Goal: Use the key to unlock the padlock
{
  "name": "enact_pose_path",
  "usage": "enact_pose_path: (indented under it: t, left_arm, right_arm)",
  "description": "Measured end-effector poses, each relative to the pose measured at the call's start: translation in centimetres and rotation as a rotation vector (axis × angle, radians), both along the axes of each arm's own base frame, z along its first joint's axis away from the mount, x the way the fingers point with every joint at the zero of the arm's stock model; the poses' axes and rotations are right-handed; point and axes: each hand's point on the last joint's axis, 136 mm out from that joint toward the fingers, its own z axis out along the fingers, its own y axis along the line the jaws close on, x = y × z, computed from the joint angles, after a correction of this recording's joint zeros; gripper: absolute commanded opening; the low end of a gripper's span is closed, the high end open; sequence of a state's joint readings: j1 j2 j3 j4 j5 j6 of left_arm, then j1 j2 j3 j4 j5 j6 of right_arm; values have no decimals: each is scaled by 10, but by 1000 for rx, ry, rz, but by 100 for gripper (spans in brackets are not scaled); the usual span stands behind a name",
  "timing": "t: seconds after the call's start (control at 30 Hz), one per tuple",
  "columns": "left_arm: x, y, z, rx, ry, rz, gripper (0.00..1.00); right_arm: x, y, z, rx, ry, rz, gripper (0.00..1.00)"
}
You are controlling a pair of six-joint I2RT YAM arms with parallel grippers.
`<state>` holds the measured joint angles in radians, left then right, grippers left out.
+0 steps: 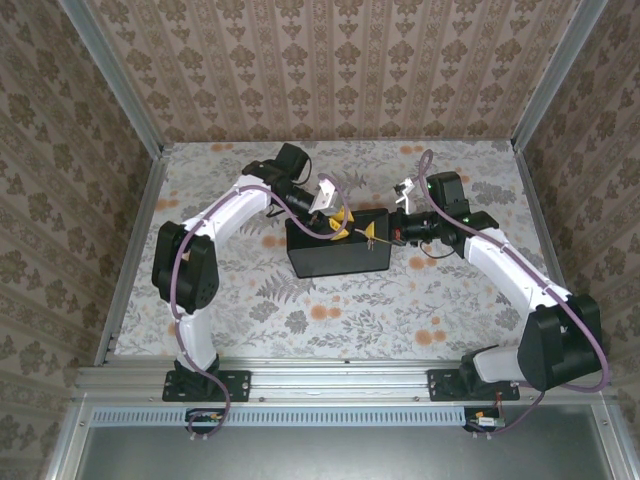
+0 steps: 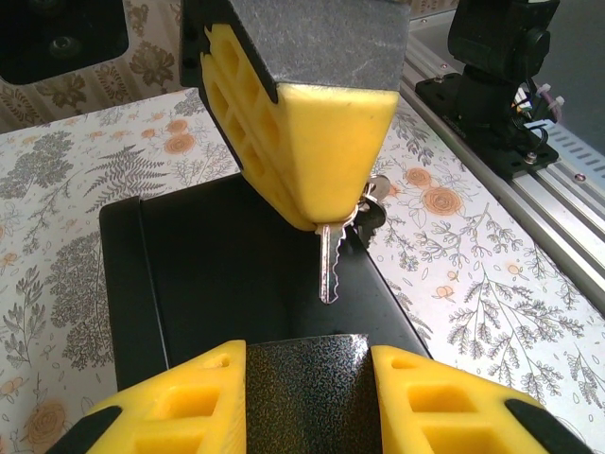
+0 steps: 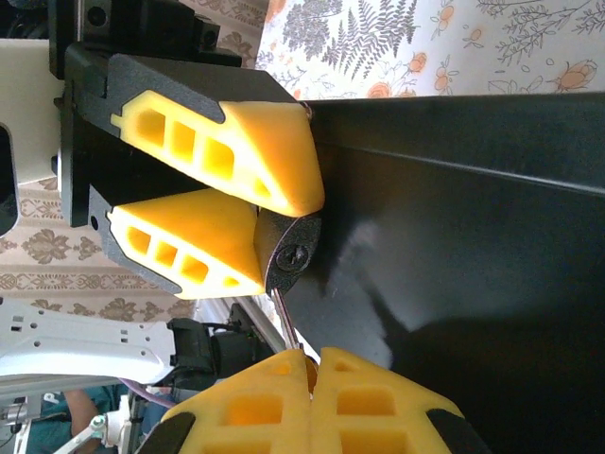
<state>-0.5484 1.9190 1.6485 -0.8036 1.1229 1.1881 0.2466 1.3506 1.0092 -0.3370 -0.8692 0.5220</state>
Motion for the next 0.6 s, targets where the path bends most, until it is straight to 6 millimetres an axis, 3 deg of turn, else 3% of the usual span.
enact_pose_path:
  t: [0.6]
  left_arm:
    - [-4, -7, -4, 15, -28, 6, 23]
  right_arm:
    - [1, -3, -1, -72, 21, -6, 0]
